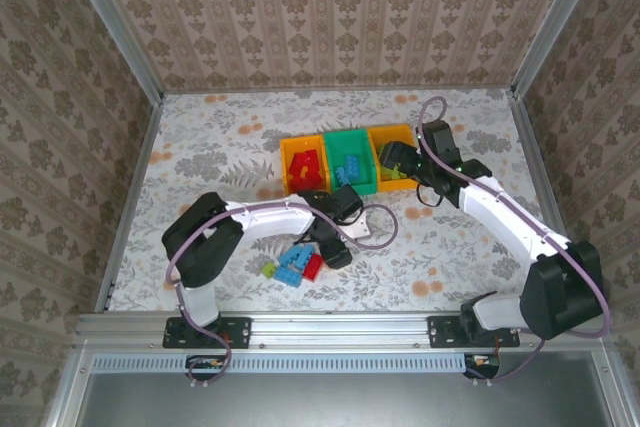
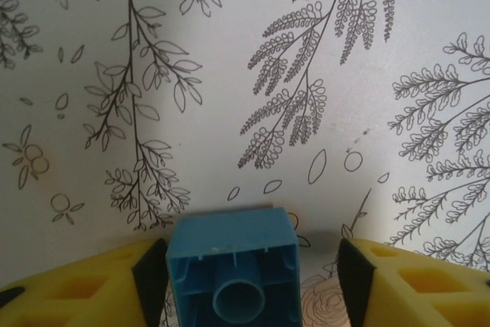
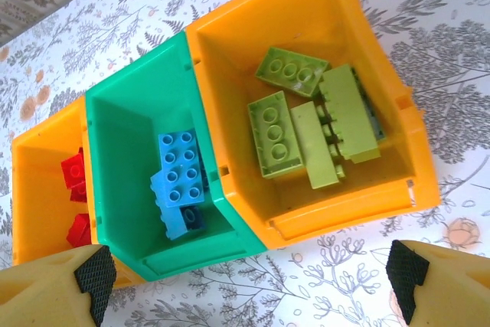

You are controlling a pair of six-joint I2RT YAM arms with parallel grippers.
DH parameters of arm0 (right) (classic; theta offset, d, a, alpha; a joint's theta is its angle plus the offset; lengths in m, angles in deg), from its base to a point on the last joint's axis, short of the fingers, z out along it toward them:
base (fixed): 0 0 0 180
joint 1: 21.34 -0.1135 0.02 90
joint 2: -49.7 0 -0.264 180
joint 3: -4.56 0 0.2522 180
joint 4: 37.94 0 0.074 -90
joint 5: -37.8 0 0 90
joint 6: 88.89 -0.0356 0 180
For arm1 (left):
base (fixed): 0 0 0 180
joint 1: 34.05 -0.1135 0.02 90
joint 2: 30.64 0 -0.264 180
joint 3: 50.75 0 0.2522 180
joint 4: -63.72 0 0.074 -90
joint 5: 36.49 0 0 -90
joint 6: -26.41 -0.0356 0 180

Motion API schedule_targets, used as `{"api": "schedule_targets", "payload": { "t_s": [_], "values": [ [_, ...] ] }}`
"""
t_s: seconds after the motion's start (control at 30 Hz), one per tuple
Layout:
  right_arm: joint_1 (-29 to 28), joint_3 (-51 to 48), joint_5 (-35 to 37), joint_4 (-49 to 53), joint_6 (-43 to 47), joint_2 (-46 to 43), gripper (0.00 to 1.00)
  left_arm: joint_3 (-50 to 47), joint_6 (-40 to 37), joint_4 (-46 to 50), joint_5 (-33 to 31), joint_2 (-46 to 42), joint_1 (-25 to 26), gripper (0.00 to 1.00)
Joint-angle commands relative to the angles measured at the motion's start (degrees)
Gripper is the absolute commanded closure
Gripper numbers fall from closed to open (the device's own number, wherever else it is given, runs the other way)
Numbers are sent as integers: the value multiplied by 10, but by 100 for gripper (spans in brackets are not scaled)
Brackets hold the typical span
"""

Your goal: Sort the legos into containers by color

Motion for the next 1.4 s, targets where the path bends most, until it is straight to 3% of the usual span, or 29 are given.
{"api": "schedule_targets", "payload": {
  "t_s": [0.0,0.1,0.3,0.43,0.67,0.8,1.03,1.2,1.37],
  "values": [
    [10,-21,22,13,-16,-22,5,17,-12,20,6,10,4,45],
    [18,-35,35,18,-25,-36,4,19,-13,21,5,12,4,48],
    [38,-60,50,26,-40,-60,1,18,-12,21,5,13,4,66],
    [46,-72,50,27,-43,-73,0,18,-11,19,7,13,4,70],
    [50,-87,49,28,-43,-84,1,37,9,9,-26,-1,-1,70],
    [49,-110,28,26,-31,-93,2,84,36,2,-52,-24,-33,68],
    [36,-174,12,31,-36,-119,5,180,92,-30,-24,-26,-102,68],
    [18,-208,13,28,-43,-142,5,244,174,-41,36,17,-164,68],
    [2,-220,10,22,-41,-147,5,302,195,-31,67,70,-181,67]
  ]
}}
